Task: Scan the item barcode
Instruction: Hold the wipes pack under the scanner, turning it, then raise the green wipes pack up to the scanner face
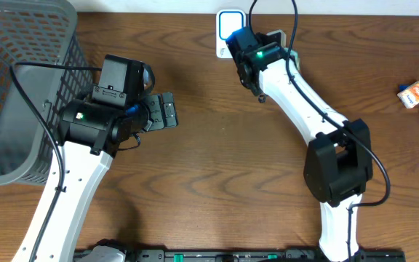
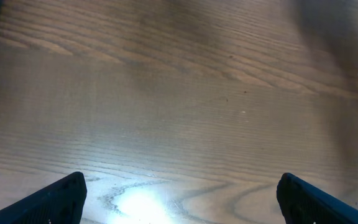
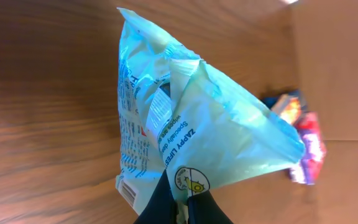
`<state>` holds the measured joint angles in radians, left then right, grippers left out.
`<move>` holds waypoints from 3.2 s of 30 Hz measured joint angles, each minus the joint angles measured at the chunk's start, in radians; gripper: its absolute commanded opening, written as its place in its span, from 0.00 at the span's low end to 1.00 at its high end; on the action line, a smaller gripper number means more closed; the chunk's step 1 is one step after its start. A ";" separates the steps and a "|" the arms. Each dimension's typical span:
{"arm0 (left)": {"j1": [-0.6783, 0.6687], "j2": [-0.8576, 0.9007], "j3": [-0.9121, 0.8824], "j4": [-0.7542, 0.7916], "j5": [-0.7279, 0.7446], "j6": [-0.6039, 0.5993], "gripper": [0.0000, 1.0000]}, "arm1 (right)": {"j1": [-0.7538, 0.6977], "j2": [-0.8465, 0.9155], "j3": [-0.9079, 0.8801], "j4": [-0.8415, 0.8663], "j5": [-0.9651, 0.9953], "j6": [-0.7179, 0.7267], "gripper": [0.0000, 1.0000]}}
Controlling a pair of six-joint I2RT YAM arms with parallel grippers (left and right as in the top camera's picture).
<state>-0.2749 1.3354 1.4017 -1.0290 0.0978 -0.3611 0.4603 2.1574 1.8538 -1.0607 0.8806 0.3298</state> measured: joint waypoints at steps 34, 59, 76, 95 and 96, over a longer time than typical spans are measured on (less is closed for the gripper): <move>0.000 0.000 0.000 0.000 0.000 0.000 0.98 | 0.209 0.210 0.154 -0.150 -0.370 0.041 0.43; 0.000 0.000 0.000 0.000 0.000 0.000 0.98 | -0.103 0.210 0.197 -0.224 -0.771 -0.444 0.35; 0.000 0.000 0.000 0.000 0.000 0.000 0.98 | -0.180 0.210 0.198 -0.195 -0.857 -0.497 0.73; 0.000 0.000 0.000 0.000 0.000 0.000 0.98 | -0.200 0.191 0.064 -0.046 -0.964 -0.470 0.01; 0.000 0.000 0.000 0.000 0.000 0.000 0.98 | -0.200 0.192 0.069 -0.048 -0.966 -0.461 0.01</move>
<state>-0.2749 1.3354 1.4017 -1.0290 0.0978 -0.3611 0.2607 2.3493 1.9232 -1.1084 -0.0849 -0.1314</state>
